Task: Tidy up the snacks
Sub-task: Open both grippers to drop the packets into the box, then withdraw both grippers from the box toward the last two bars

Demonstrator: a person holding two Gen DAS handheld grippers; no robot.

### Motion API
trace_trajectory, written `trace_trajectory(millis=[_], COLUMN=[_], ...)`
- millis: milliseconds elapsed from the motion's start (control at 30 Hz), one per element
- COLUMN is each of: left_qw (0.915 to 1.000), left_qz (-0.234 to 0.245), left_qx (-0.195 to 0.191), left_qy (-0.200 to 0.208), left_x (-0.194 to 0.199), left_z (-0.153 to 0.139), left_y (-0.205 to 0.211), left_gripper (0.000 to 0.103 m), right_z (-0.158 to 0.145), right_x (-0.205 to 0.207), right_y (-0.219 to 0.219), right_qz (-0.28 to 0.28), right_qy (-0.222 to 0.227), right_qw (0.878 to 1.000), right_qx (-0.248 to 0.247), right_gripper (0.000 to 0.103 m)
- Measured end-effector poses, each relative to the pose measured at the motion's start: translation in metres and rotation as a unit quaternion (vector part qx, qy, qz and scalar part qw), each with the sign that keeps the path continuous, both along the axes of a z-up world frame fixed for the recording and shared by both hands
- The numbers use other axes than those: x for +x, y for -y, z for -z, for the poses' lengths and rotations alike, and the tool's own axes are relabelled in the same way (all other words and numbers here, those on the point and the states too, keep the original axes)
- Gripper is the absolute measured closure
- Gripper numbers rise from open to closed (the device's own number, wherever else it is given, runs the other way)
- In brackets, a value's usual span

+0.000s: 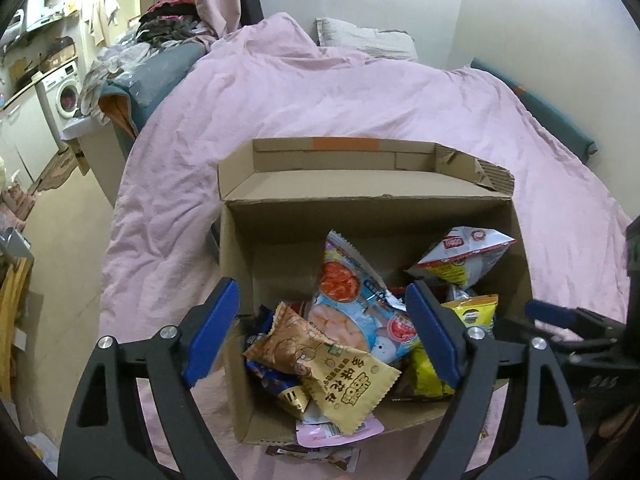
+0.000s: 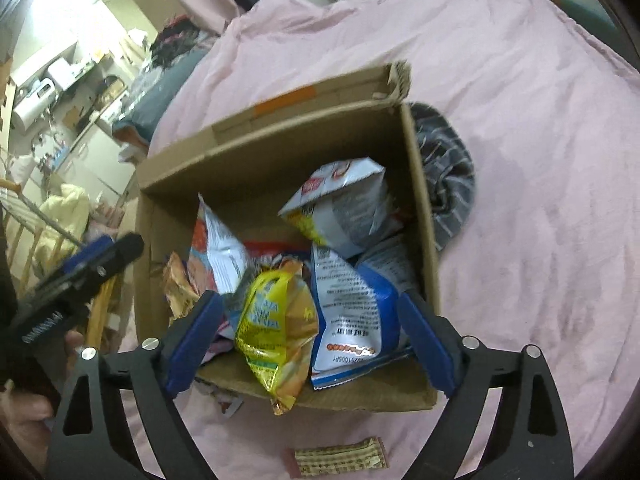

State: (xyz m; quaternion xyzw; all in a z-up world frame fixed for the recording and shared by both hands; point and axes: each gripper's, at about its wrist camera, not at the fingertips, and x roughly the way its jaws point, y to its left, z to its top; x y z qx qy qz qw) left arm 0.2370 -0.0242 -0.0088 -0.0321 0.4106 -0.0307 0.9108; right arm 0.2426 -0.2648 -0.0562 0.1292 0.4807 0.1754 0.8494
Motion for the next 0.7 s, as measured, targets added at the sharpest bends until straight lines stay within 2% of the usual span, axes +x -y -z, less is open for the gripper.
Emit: trace_trajectory(millis=[167, 300, 700], left_qw=[0.9997, 1.0000, 0.9998], left_qz=[0.009, 0.007, -0.007], left_qx=[-0.022, -0.004, 0.008], left_qy=[-0.005, 0.002, 0.018], left_x=[-0.003, -0.010, -0.037], left_z=[0.003, 0.003, -0.007], left_y=[-0.003, -0.003, -0.017], left_gripper=[0.020, 0.020, 0.020], right_z=[0.000, 0.000, -0.011], right_x=[-0.003, -0.013, -0.034], right_y=[0.005, 0.011, 0.021], right_qz=[0.011, 0.017, 0.041], right_qy=[-0.003, -0.006, 0.008], right_qw=[1.000, 1.000, 0.999], right_qx=[0.002, 0.000, 0.003], right_gripper=[0.010, 0.010, 0.010])
